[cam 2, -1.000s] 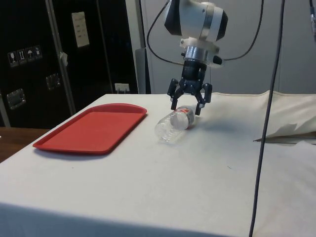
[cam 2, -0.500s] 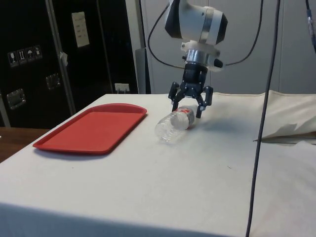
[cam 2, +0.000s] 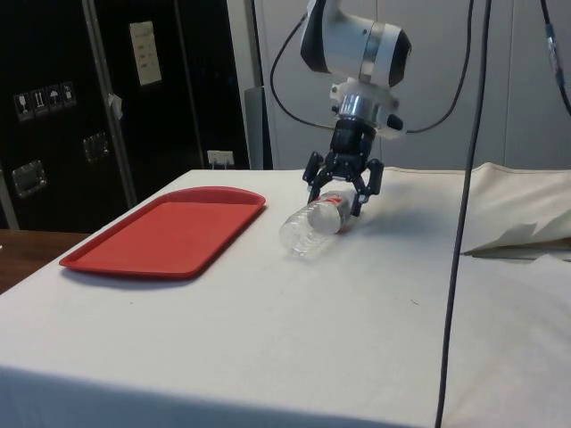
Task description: Place the bottle upright on the tray.
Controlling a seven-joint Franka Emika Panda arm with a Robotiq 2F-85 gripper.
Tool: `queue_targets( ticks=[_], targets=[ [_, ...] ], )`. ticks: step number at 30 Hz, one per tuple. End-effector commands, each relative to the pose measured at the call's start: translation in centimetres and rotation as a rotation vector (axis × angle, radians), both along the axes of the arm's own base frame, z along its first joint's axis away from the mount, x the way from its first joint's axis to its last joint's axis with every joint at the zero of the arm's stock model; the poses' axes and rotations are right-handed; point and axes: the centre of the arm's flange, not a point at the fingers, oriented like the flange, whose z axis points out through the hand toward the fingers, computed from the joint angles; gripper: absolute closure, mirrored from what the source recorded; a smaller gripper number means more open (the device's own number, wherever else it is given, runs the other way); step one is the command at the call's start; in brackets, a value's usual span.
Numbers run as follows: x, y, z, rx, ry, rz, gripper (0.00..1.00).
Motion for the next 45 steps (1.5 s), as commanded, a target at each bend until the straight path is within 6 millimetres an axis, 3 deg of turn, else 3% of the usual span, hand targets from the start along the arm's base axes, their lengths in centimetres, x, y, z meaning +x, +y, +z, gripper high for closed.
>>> queue_targets(
  ticks=[1, 17, 40, 42, 43, 45],
  targets=[
    [0.2, -0.2, -0.1, 0.017, -0.015, -0.004, 0.0],
    [0.2, -2.2, -2.1, 0.127, -0.052, -0.006, 0.0],
    [0.1, -2.6, -3.4, 0.163, -0.055, -0.001, 0.0],
    [0.0, -2.6, -3.4, 0.164, -0.054, -0.001, 0.07],
    [0.1, -2.6, -3.4, 0.164, -0.054, -0.001, 0.21],
    [0.0, -2.6, -3.4, 0.163, -0.051, 0.0, 0.37]
  ],
)
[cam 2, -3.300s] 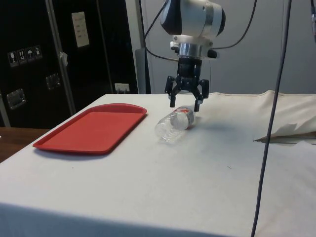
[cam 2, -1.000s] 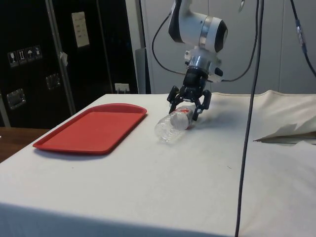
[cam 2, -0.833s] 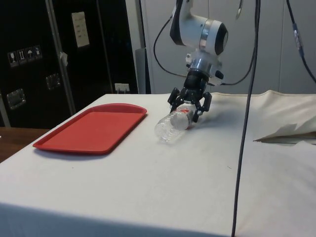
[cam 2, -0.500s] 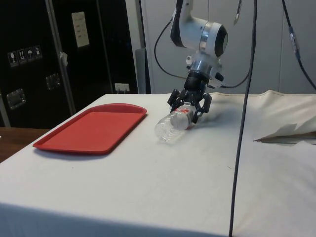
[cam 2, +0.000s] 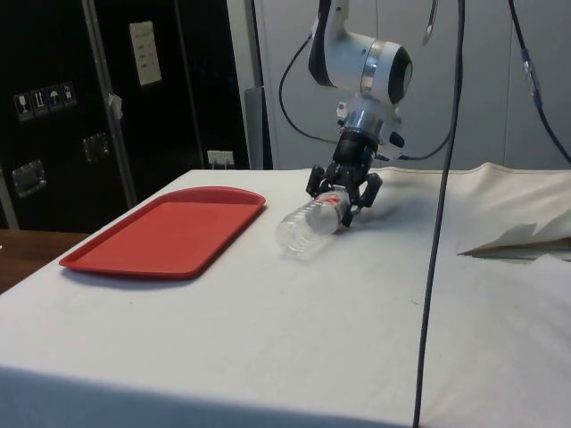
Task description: Place the bottle upright on the tray.
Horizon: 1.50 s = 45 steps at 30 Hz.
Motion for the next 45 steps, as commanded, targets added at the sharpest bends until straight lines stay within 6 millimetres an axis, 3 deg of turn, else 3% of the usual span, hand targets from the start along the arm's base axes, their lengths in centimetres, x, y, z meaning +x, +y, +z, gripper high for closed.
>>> queue_targets(
  ticks=[1, 5, 6, 10, 13, 15, 18, 25, 45],
  targets=[
    [0.1, 0.0, 0.0, 0.002, -0.003, -0.001, 0.37],
    [0.1, 0.0, -0.1, 0.005, -0.003, -0.001, 0.62],
    [0.1, -0.1, 0.0, 0.01, -0.005, 0.0, 0.72],
    [0.0, -0.1, 0.4, 0.025, -0.008, 0.002, 0.88],
    [0.0, -0.1, 0.0, 0.019, -0.006, 0.001, 0.94],
    [0.3, -0.1, 1.1, 0.024, -0.01, 0.003, 1.0],
    [0.4, -0.2, 1.1, 0.028, -0.016, 0.006, 1.0],
    [0.8, -0.1, 3.9, 0.014, -0.014, 0.019, 1.0],
    [1.3, 0.2, 8.1, -0.018, 0.004, 0.056, 1.0]
  ],
)
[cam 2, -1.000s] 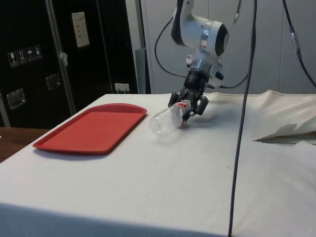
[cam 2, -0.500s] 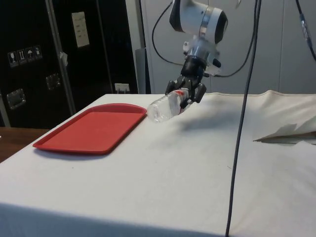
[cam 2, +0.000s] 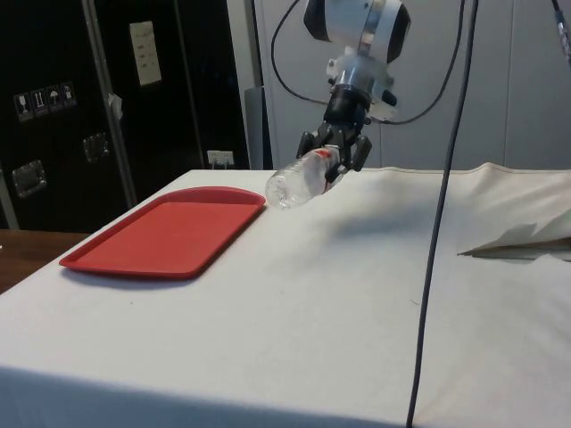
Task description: Place the bottle upright on the tray.
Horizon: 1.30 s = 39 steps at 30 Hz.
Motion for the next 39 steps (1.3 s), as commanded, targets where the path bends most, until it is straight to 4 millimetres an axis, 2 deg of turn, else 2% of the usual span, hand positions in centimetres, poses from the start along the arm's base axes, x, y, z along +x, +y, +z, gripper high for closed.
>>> queue_targets(
  ticks=[1, 6, 24, 25, 26, 31, 33, 39],
  targets=[
    [0.0, 0.1, 0.3, -0.018, 0.009, 0.0, 1.0],
    [0.3, 0.3, 0.7, -0.015, 0.012, 0.01, 1.0],
    [4.8, 1.4, 4.0, -0.079, 0.056, 0.015, 1.0],
    [4.5, 1.4, 3.9, -0.07, 0.048, 0.017, 1.0],
    [5.3, 1.5, 4.3, -0.084, 0.059, 0.016, 1.0],
    [6.9, 1.7, 5.3, -0.1, 0.071, 0.017, 1.0],
    [6.8, 1.6, 5.3, -0.098, 0.067, 0.016, 1.0],
    [8.5, 1.9, 6.4, -0.12, 0.084, 0.015, 1.0]
  ],
)
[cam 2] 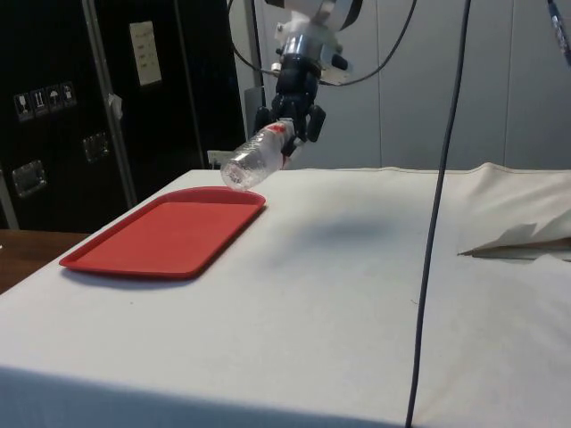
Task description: Place the bottle upright on the tray.
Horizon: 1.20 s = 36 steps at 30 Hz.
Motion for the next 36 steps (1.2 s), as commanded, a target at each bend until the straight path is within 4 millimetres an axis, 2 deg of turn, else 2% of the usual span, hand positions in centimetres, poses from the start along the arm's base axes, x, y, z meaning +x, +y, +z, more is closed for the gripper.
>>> queue_targets(
  ticks=[1, 2, 11, 12, 23, 36],
  targets=[
    [0.4, 0.1, 0.2, -0.007, 0.01, -0.001, 1.0],
    [0.3, 0.0, 0.2, -0.004, 0.002, -0.002, 1.0],
    [2.8, 0.6, 1.8, -0.04, 0.027, -0.002, 1.0],
    [2.4, 0.4, 1.6, -0.036, 0.018, -0.002, 1.0],
    [5.9, 1.1, 3.7, -0.074, 0.044, -0.003, 1.0],
    [8.8, 1.3, 5.2, -0.105, 0.049, -0.005, 1.0]
  ],
)
